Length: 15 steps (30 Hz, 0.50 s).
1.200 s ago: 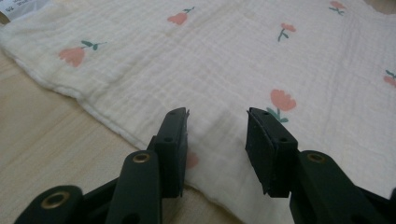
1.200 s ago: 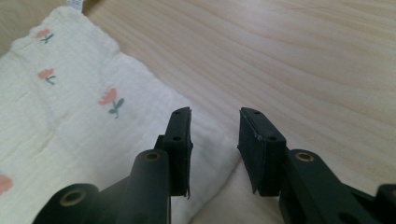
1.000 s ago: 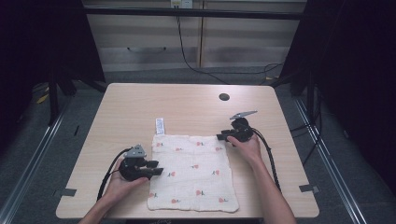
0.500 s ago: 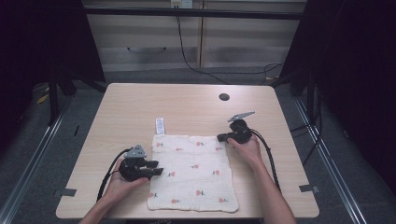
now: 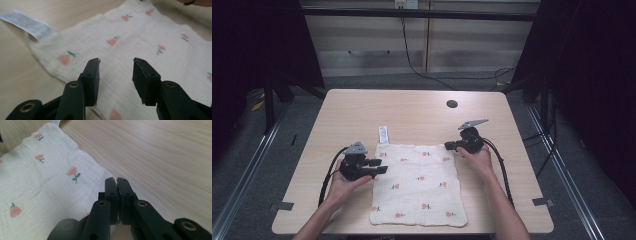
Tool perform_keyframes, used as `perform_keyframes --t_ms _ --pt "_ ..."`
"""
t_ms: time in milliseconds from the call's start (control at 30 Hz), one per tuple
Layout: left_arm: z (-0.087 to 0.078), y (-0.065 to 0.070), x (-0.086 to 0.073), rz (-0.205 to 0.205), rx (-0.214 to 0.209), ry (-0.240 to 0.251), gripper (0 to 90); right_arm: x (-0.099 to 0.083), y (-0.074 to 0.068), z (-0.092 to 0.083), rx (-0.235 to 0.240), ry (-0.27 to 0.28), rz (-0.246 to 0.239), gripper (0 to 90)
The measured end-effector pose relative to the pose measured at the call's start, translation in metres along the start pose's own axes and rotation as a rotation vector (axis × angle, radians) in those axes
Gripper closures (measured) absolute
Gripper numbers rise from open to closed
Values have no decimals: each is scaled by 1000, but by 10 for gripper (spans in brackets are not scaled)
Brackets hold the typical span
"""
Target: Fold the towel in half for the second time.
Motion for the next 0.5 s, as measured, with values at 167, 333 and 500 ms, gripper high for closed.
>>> perform_keyframes --t_ms 167,333,500 --pt "6 -20 24 -25 -29 29 592 -4 -1 -4 6 15 -4 878" --pt "26 -59 37 -87 13 42 612 -10 -3 -6 0 11 -20 878" --pt "45 -73 35 -101 27 13 638 -11 -3 -9 5 31 -11 878"
Point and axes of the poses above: each handheld gripper's, and its own axes: z roughly forward along the jaws, x roughly out of its top, y roughly to its right, the point moved 7 cm from there along z, roughly forward along the jaws, and after that the axes turned 6 degrees about x, right-handed, at the moved point
